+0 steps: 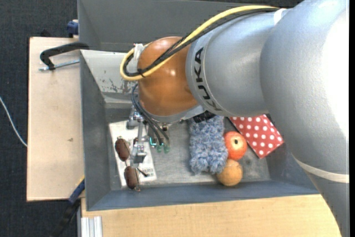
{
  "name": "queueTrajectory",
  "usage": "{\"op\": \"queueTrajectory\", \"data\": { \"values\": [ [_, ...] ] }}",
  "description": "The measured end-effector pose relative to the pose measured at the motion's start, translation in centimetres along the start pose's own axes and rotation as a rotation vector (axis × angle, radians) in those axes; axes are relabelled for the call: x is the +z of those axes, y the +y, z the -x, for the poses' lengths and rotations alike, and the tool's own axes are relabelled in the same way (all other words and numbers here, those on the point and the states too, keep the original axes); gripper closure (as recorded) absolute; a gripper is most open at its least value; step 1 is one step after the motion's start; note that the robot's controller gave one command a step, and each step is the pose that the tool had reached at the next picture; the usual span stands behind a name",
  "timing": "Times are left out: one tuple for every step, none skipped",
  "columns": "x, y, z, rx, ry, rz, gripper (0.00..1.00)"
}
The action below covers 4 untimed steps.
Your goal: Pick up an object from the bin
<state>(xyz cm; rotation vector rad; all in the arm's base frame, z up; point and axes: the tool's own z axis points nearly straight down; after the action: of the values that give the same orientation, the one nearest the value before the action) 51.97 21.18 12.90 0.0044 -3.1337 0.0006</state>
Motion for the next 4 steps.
{"op": "queueTrajectory", "data": {
  "values": [
    [-0.4, -0.1, 0.2, 0.002, -0.006, 0.001, 0.0],
    [1.4, 0.0, 2.2, 0.059, -0.017, 0.006, 0.0],
    [5.0, -0.4, 5.0, -0.083, -0.021, 0.004, 1.0],
    [5.1, -0.4, 5.2, -0.081, -0.033, 0.008, 0.0]
  ]
}}
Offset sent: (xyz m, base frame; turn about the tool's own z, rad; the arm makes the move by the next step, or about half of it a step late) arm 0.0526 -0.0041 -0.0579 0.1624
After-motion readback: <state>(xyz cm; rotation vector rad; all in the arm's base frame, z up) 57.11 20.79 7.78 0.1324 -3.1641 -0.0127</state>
